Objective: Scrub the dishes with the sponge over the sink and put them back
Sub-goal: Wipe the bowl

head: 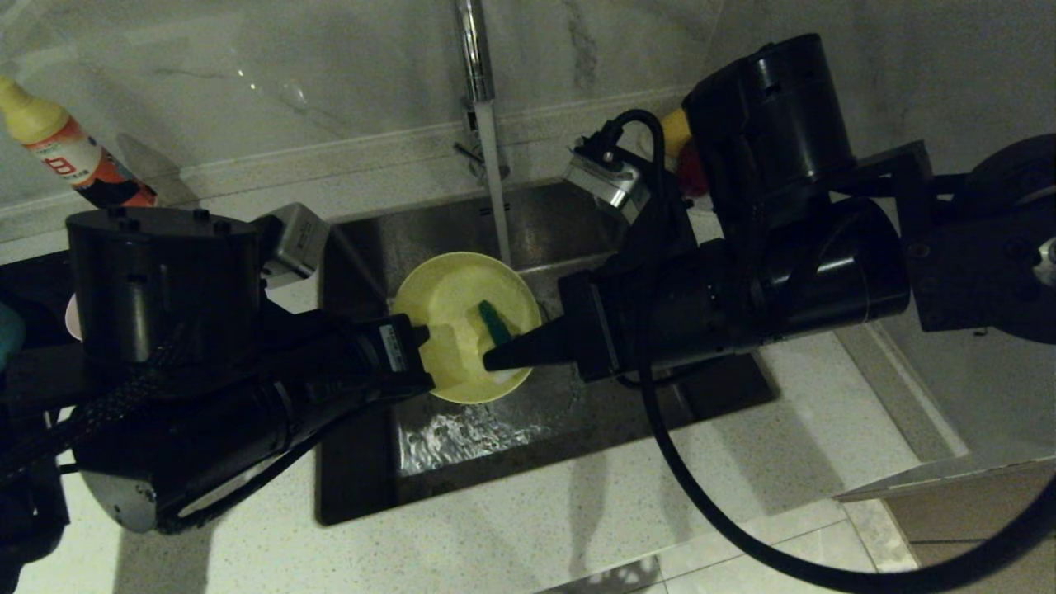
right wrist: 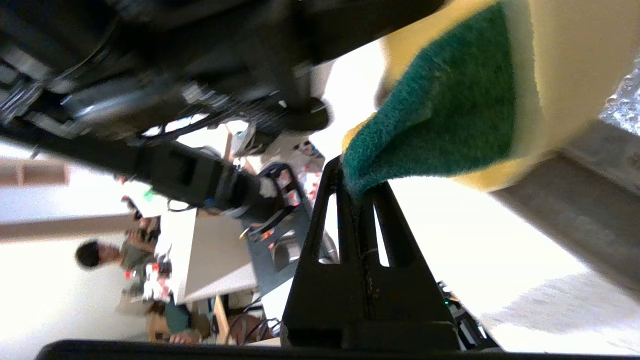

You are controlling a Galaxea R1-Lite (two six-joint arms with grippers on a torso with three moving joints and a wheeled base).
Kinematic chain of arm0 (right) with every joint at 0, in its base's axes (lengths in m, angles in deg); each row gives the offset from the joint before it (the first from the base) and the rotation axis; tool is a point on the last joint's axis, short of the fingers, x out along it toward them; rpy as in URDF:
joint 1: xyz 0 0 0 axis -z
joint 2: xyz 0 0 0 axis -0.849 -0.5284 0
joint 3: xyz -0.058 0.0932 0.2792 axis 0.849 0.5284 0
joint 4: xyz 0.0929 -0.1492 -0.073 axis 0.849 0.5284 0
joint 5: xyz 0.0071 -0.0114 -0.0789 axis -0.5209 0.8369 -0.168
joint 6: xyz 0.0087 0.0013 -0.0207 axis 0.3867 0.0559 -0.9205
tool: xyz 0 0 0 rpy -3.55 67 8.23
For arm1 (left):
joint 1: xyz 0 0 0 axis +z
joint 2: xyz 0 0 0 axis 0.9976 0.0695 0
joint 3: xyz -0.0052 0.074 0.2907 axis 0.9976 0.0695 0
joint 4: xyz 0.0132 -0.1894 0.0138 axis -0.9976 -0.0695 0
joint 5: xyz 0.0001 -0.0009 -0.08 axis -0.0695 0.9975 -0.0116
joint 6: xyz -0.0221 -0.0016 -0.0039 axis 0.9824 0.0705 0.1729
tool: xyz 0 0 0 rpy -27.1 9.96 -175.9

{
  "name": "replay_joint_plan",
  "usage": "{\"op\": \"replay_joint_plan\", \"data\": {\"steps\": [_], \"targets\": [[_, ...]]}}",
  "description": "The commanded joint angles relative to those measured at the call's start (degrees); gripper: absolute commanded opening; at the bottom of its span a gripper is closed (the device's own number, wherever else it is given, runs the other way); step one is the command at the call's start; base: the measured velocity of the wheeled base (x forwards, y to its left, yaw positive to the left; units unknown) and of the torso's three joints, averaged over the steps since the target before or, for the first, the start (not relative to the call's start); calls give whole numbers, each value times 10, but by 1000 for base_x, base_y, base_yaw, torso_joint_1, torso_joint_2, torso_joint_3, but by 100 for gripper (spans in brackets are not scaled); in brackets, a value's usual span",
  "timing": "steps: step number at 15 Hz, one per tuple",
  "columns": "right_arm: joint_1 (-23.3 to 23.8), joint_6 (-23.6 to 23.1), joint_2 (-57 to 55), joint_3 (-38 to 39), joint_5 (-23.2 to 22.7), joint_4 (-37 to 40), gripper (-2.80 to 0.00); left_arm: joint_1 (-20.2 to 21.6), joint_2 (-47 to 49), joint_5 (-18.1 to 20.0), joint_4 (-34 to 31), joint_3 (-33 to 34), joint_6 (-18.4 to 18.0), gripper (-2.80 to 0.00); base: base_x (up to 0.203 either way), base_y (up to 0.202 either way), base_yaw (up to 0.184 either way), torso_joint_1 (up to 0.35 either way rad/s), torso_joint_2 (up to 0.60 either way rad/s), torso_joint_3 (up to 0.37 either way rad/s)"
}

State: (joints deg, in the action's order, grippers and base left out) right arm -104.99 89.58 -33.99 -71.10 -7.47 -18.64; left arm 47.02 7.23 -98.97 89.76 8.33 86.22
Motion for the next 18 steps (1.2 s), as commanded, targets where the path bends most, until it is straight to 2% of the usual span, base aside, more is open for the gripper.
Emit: {"op": "replay_joint_plan", "data": {"steps": [1, 4, 13, 18], "targets": [[-23, 3, -8, -1, -2, 1, -280, 6, 2, -1, 4, 0, 6, -280, 0, 0, 0, 0, 0, 0], [-36, 4, -22, -1, -1, -3, -280, 11, 5, 0, 27, 0, 10, -280, 0, 0, 0, 0, 0, 0], [-37, 4, -58, -19, 14, -13, -280, 14, -8, 1, 25, 4, 24, -280, 0, 0, 0, 0, 0, 0], [-14, 5, -43, -39, 14, -12, -280, 14, -20, -1, 24, 14, 23, -280, 0, 0, 0, 0, 0, 0]]}}
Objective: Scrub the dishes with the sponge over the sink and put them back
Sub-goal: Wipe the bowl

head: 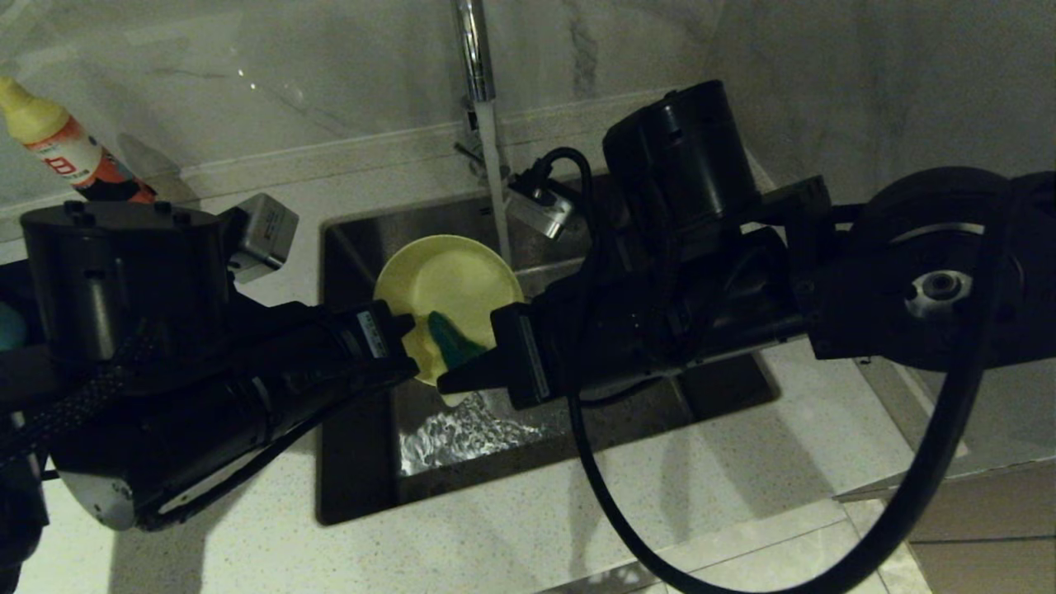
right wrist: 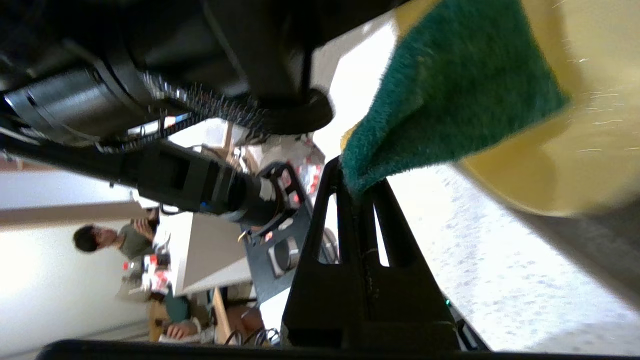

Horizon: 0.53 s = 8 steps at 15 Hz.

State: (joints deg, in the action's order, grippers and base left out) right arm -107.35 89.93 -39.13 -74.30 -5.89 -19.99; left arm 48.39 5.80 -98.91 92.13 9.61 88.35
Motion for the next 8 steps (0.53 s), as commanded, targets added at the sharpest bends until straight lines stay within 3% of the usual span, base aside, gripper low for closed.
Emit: {"op": "replay_joint_plan", "data": {"steps": [1, 8], "targets": [[16, 2, 13, -8, -2, 3, -280, 0, -6, -1, 0, 3, 2, -280, 0, 0, 0, 0, 0, 0], [49, 3, 33, 4, -2, 2, -280, 0, -13, 17, 1, 21, 10, -280, 0, 0, 0, 0, 0, 0]]}}
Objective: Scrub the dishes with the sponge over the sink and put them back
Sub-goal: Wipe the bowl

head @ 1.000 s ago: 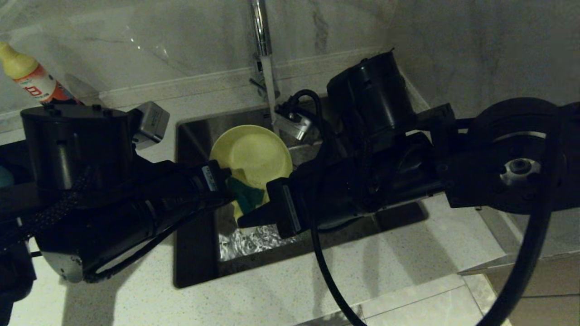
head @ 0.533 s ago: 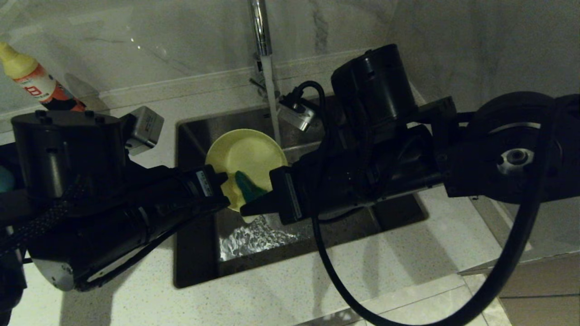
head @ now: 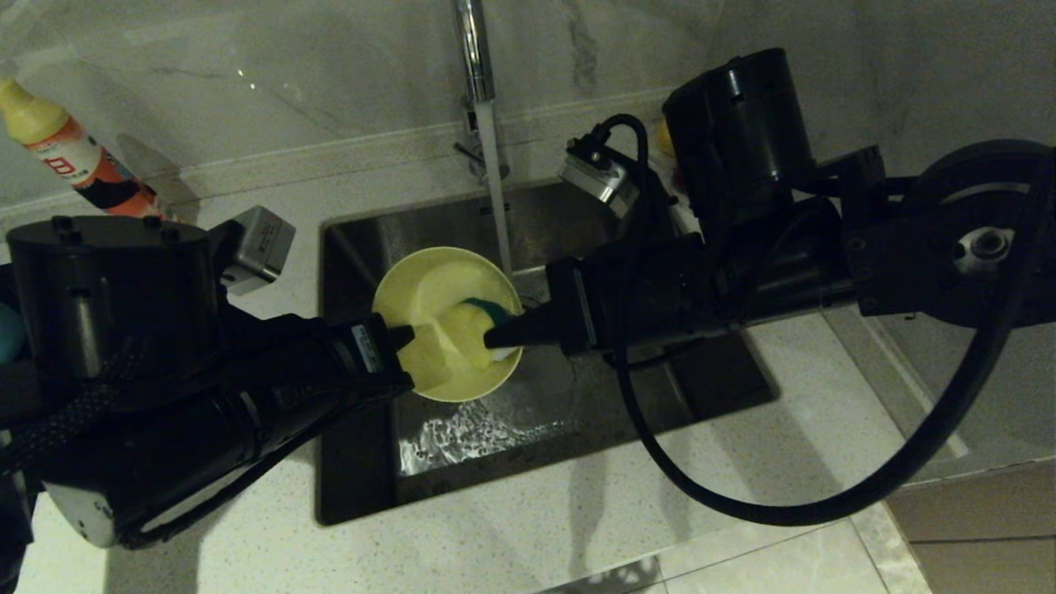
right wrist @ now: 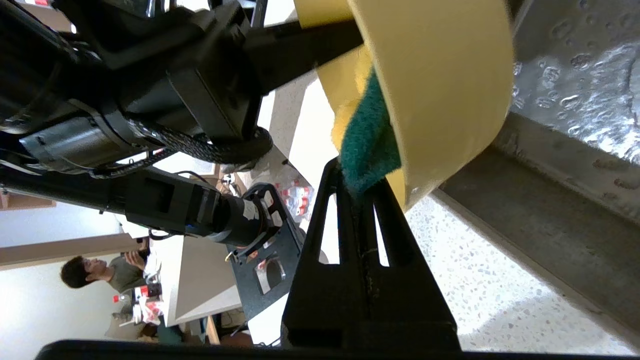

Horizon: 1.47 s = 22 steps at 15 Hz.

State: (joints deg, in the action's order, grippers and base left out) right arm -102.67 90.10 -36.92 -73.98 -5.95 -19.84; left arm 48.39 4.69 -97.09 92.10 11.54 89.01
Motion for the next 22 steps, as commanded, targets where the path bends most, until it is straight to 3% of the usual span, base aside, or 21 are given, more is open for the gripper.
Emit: {"op": "replay_joint_plan", "data": {"steps": [1, 22], "targets": [[2, 1, 17, 1, -2, 1, -280, 0, -3, -1, 2, 2, 9, -280, 0, 0, 0, 0, 0, 0], [-35, -19, -12, -42, -6, 0, -280, -1, -4, 20, 3, 47, 10, -280, 0, 0, 0, 0, 0, 0]]}}
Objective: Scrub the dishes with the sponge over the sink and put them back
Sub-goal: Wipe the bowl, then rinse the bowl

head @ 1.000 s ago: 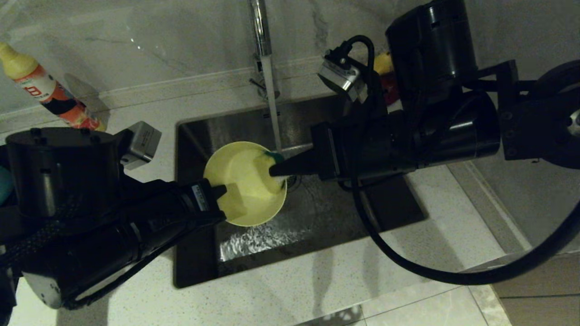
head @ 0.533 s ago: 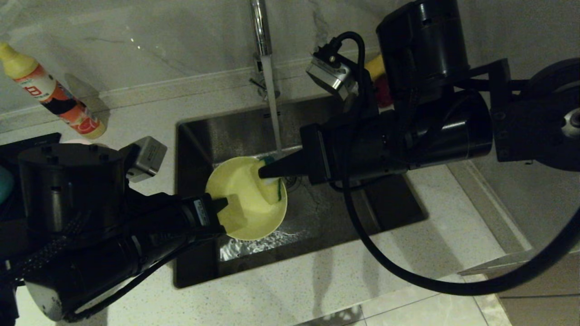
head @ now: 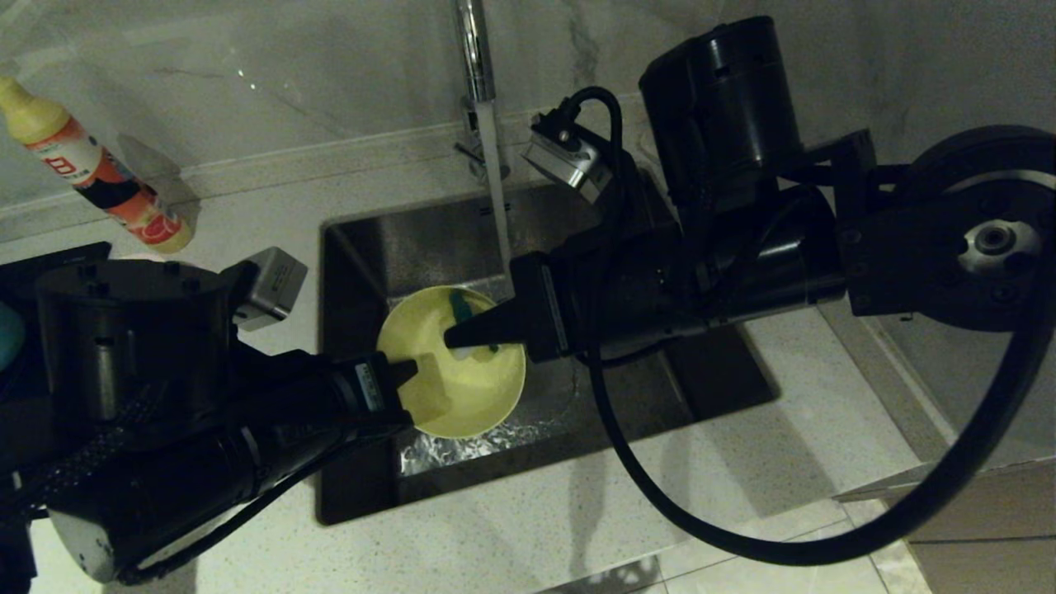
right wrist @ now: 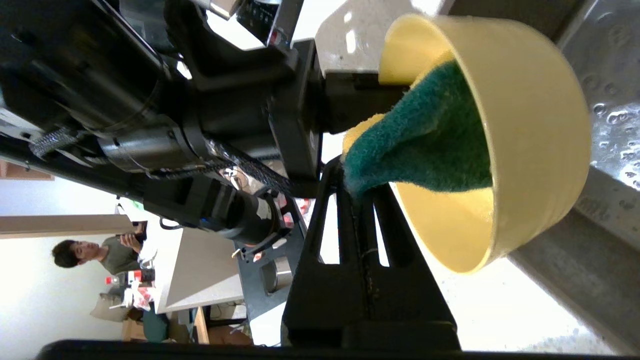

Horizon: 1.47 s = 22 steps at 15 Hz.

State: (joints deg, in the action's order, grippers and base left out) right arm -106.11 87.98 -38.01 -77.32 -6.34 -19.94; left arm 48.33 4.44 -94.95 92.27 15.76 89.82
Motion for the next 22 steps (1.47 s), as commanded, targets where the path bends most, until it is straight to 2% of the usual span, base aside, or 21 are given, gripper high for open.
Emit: {"op": "replay_joint_plan", "data": {"steps": [1, 8, 12, 15, 17, 22], "targets": [[0, 3, 7, -13, -1, 2, -280, 0, 0, -1, 2, 6, 1, -280, 0, 0, 0, 0, 0, 0], [3, 3, 114, 7, -1, 14, -280, 1, 11, -1, 2, 0, 8, -280, 0, 0, 0, 0, 0, 0], [7, 9, 180, 47, -3, 14, -280, 22, 62, -2, -24, -42, 29, -280, 0, 0, 0, 0, 0, 0], [45, 10, 224, 102, -4, 11, -280, 36, 110, -2, -112, -128, 82, -280, 0, 0, 0, 0, 0, 0], [67, 38, 251, 135, -6, 11, -280, 49, 139, -3, -178, -196, 126, -280, 0, 0, 0, 0, 0, 0], [98, 59, 281, 220, -22, -37, -280, 94, 250, -2, -309, -374, 183, -280, 0, 0, 0, 0, 0, 0]]}}
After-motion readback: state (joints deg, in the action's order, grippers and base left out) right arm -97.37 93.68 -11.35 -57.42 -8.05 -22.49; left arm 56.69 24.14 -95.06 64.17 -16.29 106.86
